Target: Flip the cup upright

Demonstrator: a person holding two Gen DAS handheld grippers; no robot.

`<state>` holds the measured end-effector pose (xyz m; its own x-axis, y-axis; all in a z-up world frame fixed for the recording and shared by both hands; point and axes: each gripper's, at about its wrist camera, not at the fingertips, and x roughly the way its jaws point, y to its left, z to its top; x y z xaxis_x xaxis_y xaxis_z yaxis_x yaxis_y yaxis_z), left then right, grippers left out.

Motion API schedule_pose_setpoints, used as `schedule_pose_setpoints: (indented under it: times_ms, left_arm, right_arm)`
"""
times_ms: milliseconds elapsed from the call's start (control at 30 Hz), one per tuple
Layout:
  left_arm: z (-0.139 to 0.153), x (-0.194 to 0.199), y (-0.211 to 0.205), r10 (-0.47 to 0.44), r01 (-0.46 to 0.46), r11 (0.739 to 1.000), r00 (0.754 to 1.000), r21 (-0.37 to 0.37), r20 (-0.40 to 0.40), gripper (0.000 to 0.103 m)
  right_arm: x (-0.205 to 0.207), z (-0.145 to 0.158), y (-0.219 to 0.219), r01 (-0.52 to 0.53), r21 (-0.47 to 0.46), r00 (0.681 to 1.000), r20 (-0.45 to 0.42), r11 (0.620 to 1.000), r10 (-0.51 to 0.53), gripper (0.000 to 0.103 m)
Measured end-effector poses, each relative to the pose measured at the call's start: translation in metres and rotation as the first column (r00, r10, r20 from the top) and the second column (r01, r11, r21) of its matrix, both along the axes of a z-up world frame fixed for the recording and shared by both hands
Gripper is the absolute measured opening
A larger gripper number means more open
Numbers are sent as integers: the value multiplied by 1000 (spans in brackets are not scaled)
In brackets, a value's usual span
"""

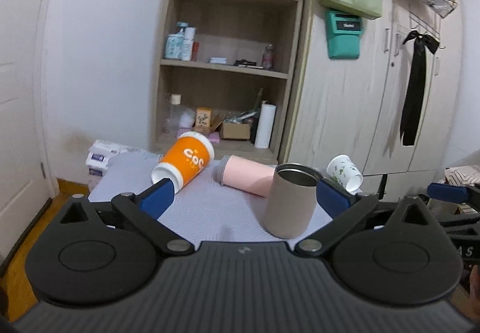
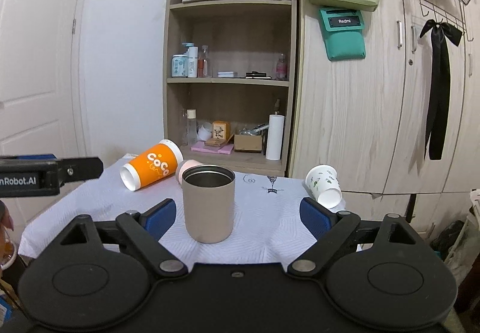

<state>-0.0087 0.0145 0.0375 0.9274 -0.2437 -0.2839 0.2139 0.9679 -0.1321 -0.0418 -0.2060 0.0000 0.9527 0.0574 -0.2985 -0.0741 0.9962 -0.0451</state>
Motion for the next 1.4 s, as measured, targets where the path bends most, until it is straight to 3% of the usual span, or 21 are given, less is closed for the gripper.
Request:
schedule_pose_setpoints:
  times_ms: [300,433,733,1000,1200,1400]
  left_arm:
    - [-4,9,-1,22,-21,1000,998,20,-56,103]
    - [-7,11,0,42,-41,999,997,20,-63,103]
    - [-10,13,-6,135,-124,986,986,107,-95,103]
    - [-9,9,-8,146,-132,982,985,137,-94,103]
    - [-10,9,-15,217,-189,955,971,228,-103,103]
    - [-8,4,-13,203,-181,961,975,209,-89,103]
  right_arm:
    - [-8,3,3,18,-13,1000,10,1000,-18,102]
    - [-9,4,9,33,-39,999,6,999,-32,102]
    - [-7,3,13,54,-27,999,-9,998,-54,103]
    - [-4,0,10,61,2,998,-28,998,-61,103]
    - [-2,-3,6,87,15,995,-44,996,-86,103]
    - [-2,-4,3,96,20,994,-45,995,-95,103]
